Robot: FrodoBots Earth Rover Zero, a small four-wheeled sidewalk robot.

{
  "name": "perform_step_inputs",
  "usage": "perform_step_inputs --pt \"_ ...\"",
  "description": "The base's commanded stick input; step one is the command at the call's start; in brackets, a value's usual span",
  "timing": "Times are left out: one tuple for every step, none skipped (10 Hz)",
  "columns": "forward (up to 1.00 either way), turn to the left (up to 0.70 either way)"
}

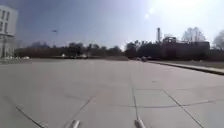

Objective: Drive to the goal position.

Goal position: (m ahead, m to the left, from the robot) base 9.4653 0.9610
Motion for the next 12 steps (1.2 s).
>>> perform_step_inputs --pt "1.0 0.0" --pt "1.0 0.0" --pt "1.0 0.0" --pt "1.0 0.0" --pt "1.0 0.0" --pt "1.0 0.0" --pt "1.0 0.0" --pt "1.0 0.0" --pt "1.0 0.0" --pt "1.0 0.0" --pt "1.0 0.0" --pt "1.0 0.0"
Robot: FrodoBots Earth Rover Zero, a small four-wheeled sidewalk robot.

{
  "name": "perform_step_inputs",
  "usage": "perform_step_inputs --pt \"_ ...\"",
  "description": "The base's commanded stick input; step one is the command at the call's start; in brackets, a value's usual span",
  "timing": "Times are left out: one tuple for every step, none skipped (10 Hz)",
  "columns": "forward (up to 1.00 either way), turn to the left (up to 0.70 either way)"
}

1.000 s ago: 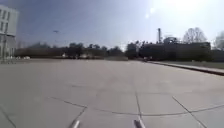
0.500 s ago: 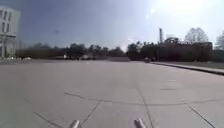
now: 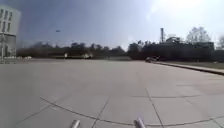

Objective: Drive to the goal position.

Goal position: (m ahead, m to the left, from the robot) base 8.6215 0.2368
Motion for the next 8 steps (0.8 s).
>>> perform_step_inputs --pt "1.0 0.0" --pt "1.0 0.0" --pt "1.0 0.0" --pt "1.0 0.0" --pt "1.0 0.0" --pt "1.0 0.0" --pt "1.0 0.0" --pt "1.0 -0.02"
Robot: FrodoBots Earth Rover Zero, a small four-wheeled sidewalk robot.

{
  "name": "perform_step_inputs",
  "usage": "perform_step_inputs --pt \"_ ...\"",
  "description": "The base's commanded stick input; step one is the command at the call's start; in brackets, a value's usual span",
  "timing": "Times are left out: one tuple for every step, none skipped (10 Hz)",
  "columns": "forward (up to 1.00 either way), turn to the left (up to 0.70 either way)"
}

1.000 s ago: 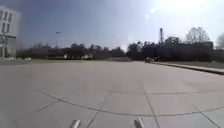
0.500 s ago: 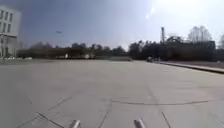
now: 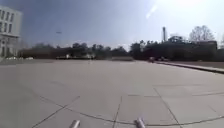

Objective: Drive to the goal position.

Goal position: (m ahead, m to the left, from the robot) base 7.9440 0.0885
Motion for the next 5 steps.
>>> perform_step_inputs --pt "1.0 -0.17" --pt "1.0 -0.37" --pt "1.0 -0.4" --pt "1.0 -0.35" --pt "1.0 -0.17"
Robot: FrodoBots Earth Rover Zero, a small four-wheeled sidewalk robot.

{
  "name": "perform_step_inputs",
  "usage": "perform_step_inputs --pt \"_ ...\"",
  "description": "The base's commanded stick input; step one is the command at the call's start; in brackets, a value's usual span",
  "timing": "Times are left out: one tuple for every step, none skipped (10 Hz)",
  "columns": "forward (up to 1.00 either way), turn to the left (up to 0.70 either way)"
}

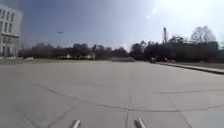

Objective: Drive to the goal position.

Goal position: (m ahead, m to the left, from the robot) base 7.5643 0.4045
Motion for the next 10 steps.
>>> perform_step_inputs --pt "1.0 -0.07" --pt "1.0 0.0" --pt "1.0 0.0" --pt "1.0 0.0" --pt "1.0 0.0" --pt "1.0 0.0" --pt "1.0 0.0" --pt "1.0 0.0" --pt "1.0 0.0" --pt "1.0 0.0"
